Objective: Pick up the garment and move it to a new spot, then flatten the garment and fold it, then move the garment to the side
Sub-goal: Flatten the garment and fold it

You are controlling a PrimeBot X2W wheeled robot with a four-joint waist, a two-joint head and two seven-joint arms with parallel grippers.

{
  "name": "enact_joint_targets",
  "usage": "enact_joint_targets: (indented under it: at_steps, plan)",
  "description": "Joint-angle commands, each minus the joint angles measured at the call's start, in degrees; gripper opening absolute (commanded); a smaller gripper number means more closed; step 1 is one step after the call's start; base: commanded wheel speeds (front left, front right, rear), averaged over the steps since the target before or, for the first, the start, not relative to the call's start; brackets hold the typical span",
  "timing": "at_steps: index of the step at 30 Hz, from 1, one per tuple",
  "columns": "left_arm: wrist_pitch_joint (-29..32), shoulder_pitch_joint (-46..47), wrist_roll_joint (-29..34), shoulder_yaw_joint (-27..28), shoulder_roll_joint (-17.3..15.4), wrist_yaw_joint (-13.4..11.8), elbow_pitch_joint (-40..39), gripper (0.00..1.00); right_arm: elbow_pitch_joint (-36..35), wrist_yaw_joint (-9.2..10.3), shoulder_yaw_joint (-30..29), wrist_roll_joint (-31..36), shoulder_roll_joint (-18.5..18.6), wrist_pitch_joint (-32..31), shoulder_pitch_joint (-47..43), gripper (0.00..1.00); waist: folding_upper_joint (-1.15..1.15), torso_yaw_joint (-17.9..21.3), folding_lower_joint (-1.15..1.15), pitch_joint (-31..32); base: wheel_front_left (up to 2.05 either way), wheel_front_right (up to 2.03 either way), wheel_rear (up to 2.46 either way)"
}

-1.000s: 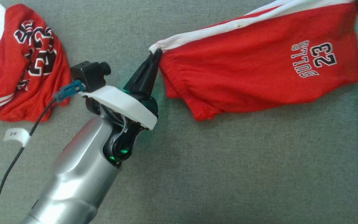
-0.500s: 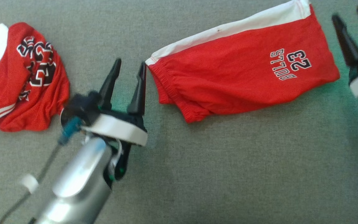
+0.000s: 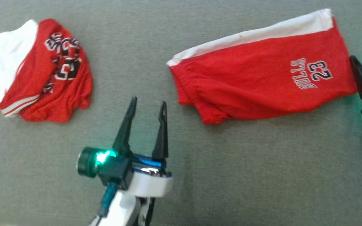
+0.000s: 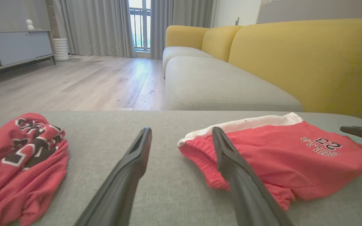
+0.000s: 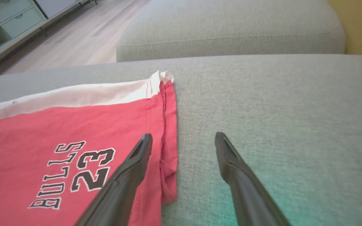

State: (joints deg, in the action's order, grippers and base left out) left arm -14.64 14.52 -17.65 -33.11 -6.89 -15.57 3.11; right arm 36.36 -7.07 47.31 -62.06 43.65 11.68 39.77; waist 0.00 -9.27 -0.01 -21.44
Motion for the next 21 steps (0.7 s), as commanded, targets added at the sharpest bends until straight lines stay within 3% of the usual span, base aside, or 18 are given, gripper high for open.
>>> enact_joint_targets:
  at_steps: [1, 12, 13, 14, 15, 21]
  plan:
    - [-0.3, -1.2, 2.0, 2.3, 0.9, -0.2, -2.5, 1.00, 1.3, -0.42, 0.0, 0.1, 0.4, -0.9, 0.5, 1.00, 0.00, -2.2, 0.01, -0.2, 0.00, 0.00, 0.00]
    - [-0.4, -5.3, 5.2, 5.3, 3.4, 1.7, -3.0, 1.00, 13.4, -0.42, 0.6, 0.2, -4.5, -5.6, 3.1, 1.00, 0.00, -5.4, 0.01, 0.0, 0.00, 0.00, 0.00]
    - [-0.4, -5.6, 5.3, 5.7, 3.5, 2.0, -2.9, 1.00, 13.9, -0.42, 0.7, 0.1, -5.0, -5.9, 3.2, 0.85, 0.00, -5.3, 0.01, 0.1, 0.00, 0.00, 0.00]
    - [-0.4, -5.8, 5.3, 6.1, 3.5, 2.4, -2.7, 1.00, 14.1, -0.42, 0.8, -0.3, -5.5, -6.1, 3.1, 0.48, 0.00, -5.2, 0.01, 0.2, 0.00, 0.00, 0.00]
    - [-0.4, -6.2, 5.5, 6.8, 3.7, 2.8, -2.4, 1.00, 14.2, -0.42, 1.1, -0.6, -6.0, -6.2, 3.1, 0.00, 0.00, -4.7, 0.01, 0.5, 0.00, 0.00, 0.00]
    - [-0.4, -6.8, 6.5, 8.2, 3.9, 4.2, -1.8, 1.00, 14.3, -0.42, 1.4, -1.3, -6.0, -3.3, 3.1, 0.00, 0.00, -1.5, 0.01, 2.0, 0.00, 0.00, 0.00]
